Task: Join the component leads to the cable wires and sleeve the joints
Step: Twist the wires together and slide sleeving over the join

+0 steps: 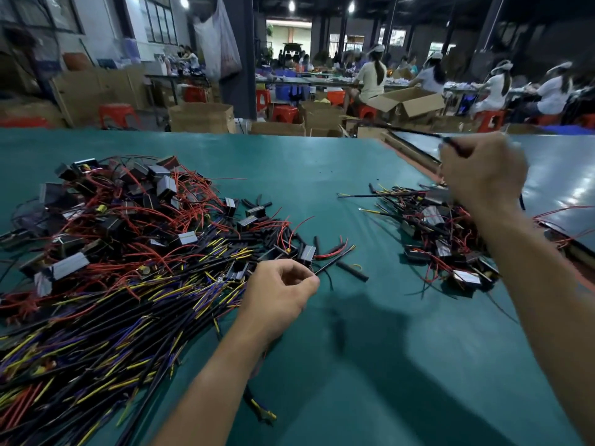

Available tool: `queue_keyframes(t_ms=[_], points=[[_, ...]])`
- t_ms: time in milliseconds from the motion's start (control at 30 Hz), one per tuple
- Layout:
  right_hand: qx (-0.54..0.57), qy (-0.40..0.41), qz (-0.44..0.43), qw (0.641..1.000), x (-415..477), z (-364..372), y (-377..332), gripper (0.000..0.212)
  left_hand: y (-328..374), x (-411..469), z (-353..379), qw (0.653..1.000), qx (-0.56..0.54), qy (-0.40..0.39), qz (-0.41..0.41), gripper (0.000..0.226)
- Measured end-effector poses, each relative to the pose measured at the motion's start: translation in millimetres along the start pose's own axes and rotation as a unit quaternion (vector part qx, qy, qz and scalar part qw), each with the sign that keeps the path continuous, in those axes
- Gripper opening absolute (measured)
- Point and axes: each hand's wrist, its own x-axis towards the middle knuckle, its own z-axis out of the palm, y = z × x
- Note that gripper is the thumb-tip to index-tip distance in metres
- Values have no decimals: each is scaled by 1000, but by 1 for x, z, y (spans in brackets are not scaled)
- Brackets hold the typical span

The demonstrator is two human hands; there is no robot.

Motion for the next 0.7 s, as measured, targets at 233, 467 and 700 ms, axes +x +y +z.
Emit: queue_keyframes(t_ms=[233,467,700], points=[[-323,-342,10,882,-7,73,63,46,0,-1,-1,999,12,32,17,15],[-362,-370,3,856,-27,83,52,68,-2,-1,2,997,59,33,23,13],[-152,-387,-194,889,-67,76,-37,51,-7,-4,5,995,103,5,14,9]])
